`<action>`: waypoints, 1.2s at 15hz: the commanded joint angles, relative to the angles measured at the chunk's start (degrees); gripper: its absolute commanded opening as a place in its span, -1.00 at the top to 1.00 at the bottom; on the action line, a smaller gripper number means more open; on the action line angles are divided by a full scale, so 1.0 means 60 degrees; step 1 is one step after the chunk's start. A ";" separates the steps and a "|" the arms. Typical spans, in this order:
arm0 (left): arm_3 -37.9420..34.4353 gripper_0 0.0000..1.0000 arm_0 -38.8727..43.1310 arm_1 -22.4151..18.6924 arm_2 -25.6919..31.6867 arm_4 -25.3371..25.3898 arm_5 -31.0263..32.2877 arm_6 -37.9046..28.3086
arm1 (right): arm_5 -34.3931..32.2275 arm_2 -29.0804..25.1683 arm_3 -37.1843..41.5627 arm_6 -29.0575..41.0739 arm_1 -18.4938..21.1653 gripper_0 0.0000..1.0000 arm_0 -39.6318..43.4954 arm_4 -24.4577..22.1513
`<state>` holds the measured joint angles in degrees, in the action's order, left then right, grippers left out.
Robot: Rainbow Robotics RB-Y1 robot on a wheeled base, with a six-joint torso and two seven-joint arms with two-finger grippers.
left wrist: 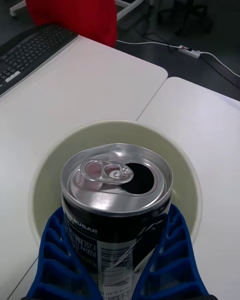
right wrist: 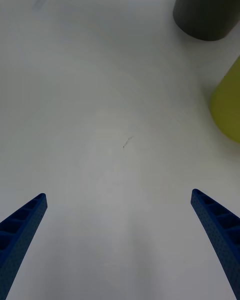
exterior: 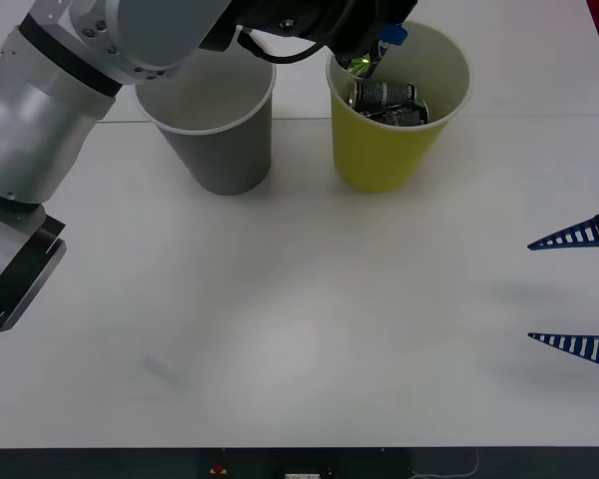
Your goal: Put the can into the green bin and the plastic bottle into the gray bin
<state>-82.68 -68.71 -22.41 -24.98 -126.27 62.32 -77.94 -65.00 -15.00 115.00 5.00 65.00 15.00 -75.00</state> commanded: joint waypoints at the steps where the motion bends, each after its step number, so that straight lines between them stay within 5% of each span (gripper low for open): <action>1: 0.1226 1.00 -0.0501 0.0541 -0.0480 -0.0152 -0.0734 0.0172 | 0.0000 0.0000 0.0000 0.0000 0.0000 -1.00 0.0000 0.0000; 7: 0.1812 0.92 -0.0662 0.0834 -0.0846 -0.0255 -0.1393 0.0275 | 0.0000 0.0000 0.0000 0.0000 0.0000 -1.00 0.0000 0.0000; 8: 0.1812 0.25 -0.0662 0.0834 -0.0860 -0.0284 -0.1393 0.0480 | 0.0000 0.0000 0.0000 0.0000 0.0000 -1.00 0.0000 0.0000; 9: 0.1812 -0.70 -0.0662 0.0834 -0.0846 -0.0313 -0.1408 0.0729 | 0.0000 0.0000 0.0000 0.0000 0.0000 -1.00 0.0000 0.0000; 10: 0.1812 -1.00 -0.0662 0.0819 -0.0846 -0.0284 -0.1393 0.0904 | 0.0000 0.0000 0.0000 0.0000 0.0000 -1.00 0.0000 0.0000; 14: 0.1255 -1.00 -0.0442 0.0365 -0.0846 -0.0020 -0.1364 0.1344 | 0.0000 0.0000 0.0000 0.0000 0.0000 -1.00 0.0000 0.0000; 18: -0.1455 -1.00 0.1037 -0.1100 -0.0729 0.0551 -0.1364 0.1461 | 0.0000 0.0000 0.0000 0.0000 0.0000 -1.00 0.0000 0.0000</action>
<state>-88.46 -64.13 -27.16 -29.56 -124.24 54.12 -69.62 -65.00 -15.00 115.00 5.00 65.00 15.00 -75.00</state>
